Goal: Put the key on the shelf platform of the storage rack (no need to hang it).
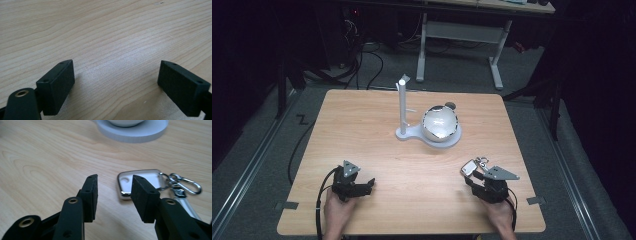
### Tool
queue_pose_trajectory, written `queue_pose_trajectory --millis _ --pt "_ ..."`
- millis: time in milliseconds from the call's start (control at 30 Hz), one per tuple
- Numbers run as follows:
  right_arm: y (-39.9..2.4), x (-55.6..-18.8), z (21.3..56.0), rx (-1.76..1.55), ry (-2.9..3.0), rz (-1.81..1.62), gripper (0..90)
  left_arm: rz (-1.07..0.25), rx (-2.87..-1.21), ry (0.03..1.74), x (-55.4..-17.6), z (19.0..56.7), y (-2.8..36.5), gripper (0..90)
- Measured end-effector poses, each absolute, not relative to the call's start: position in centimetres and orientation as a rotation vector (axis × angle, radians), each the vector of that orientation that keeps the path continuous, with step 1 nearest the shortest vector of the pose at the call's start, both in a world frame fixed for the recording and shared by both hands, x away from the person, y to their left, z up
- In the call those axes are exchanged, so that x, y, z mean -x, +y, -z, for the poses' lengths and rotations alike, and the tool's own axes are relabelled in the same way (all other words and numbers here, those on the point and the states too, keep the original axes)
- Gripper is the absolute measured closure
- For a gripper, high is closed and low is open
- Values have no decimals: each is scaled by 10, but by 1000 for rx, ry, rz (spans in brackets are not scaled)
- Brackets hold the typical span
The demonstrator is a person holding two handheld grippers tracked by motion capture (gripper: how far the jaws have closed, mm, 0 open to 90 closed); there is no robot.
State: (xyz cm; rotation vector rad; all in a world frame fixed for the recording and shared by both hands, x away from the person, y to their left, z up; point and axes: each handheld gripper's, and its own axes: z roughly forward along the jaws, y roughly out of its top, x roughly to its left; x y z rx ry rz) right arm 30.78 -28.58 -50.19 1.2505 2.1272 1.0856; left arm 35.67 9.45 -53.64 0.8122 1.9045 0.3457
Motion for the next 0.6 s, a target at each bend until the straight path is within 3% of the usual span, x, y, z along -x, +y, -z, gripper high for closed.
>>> queue_pose_trajectory --millis 600 --pt "-340 -326 501 -1414 2003 -1032 625 -347 -812 1905 -357 536 94 145"
